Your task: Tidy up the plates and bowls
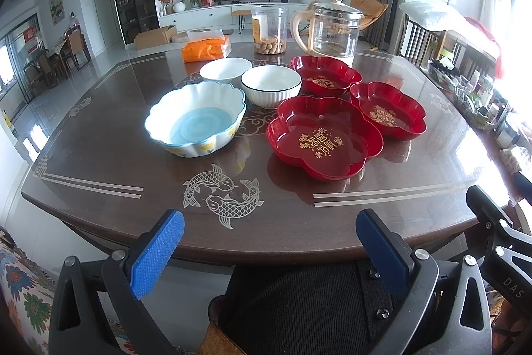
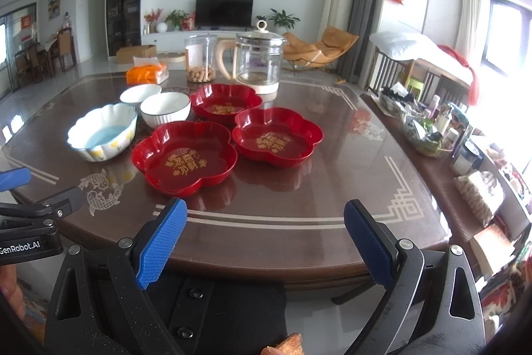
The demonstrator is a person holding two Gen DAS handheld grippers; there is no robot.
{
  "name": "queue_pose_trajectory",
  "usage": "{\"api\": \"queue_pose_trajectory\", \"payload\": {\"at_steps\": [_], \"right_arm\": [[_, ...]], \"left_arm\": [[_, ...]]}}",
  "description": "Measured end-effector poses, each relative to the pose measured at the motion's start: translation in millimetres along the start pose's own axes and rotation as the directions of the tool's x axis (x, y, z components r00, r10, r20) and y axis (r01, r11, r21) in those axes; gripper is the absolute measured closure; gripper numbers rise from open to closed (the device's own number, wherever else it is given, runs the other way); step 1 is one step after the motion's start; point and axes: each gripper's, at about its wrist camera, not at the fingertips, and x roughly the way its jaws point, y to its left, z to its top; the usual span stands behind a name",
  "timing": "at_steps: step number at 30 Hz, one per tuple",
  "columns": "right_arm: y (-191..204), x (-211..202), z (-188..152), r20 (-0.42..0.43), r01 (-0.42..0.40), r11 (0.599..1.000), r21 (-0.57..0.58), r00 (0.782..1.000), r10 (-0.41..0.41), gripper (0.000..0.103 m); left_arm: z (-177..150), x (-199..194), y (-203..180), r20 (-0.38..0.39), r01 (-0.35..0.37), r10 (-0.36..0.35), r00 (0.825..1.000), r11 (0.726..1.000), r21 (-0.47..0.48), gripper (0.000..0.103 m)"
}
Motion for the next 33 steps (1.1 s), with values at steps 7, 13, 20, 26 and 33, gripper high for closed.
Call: {"api": "queue_pose_trajectory", "payload": {"at_steps": [7, 13, 20, 26, 33], "right_arm": [[-0.9, -0.7, 0.3, 0.0, 0.005, 1.0, 0.007, 1.0, -0.005, 0.006], [-3.9, 1.6, -0.6, -0.014, 0.007, 1.0, 0.017, 1.0, -0.007, 0.006], [-1.4, 5.7, -1.3, -0.028, -0.006, 1.0, 0.015, 1.0, 0.006, 0.006], [0.8, 2.9, -1.4, -0.023, -0.007, 1.0, 0.004, 1.0, 0.007, 0.006], [3.3, 4.9, -0.6, -0.033, -0.01, 1.0, -0.003, 0.999, 0.009, 0.006]], "left_arm": [[0.2, 0.3, 1.2, 0.001, 0.016, -0.016, 1.0, 1.0, -0.001, 0.0], [-0.1, 4.1, -1.7, -0.01, 0.021, -0.021, 1.0, 1.0, 0.013, 0.0], [0.3, 0.0, -2.6, 0.005, 0.014, -0.014, 1.0, 1.0, 0.027, 0.0], [0.3, 0.4, -3.0, -0.003, 0.022, -0.021, 1.0, 0.999, 0.029, 0.0], [0.4, -0.2, -3.7, -0.004, 0.025, -0.025, 1.0, 0.999, 0.032, 0.0]]}}
